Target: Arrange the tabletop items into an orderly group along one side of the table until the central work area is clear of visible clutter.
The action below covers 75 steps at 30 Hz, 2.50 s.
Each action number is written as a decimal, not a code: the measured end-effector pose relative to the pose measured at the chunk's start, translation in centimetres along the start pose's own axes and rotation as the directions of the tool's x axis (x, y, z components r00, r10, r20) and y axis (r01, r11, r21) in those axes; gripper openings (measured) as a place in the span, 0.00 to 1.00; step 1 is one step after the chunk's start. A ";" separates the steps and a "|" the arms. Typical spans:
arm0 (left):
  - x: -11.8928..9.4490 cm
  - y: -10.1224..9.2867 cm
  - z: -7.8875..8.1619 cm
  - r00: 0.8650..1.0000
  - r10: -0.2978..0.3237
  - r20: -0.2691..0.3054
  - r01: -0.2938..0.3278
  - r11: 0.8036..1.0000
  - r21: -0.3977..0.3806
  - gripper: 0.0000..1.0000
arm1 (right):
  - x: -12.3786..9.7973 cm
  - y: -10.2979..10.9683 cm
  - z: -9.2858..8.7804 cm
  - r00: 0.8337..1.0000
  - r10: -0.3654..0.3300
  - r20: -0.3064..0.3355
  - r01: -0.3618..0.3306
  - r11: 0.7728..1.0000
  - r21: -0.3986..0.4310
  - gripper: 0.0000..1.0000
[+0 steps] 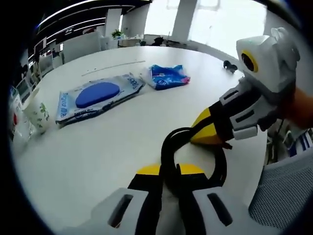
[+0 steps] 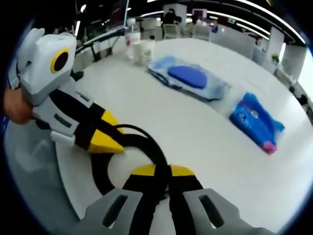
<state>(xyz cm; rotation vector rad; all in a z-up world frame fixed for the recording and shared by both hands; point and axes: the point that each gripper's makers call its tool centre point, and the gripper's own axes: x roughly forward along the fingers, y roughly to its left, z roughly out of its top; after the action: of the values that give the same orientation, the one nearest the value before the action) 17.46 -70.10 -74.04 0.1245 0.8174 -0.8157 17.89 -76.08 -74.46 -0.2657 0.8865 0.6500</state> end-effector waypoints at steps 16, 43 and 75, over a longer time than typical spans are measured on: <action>-1.2 0.7 0.6 1.000 0.008 0.023 -0.007 0.999 -0.040 0.08 | -0.4 0.6 1.5 1.000 0.010 0.021 -0.010 1.000 -0.009 0.03; -3.3 3.6 2.9 0.994 0.056 0.095 -0.047 0.994 -0.095 0.06 | -0.3 0.6 6.1 0.997 0.028 0.073 -0.025 0.999 -0.046 0.03; -2.7 7.2 3.4 0.994 0.080 0.080 -0.072 0.992 -0.102 0.06 | 2.5 0.4 8.2 0.995 0.041 0.095 -0.042 0.999 0.005 0.04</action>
<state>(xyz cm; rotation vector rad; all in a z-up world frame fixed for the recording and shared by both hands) 23.35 -64.82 -71.23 0.0330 0.7679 -0.7029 23.94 -70.88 -71.33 -0.2088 0.8051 0.6924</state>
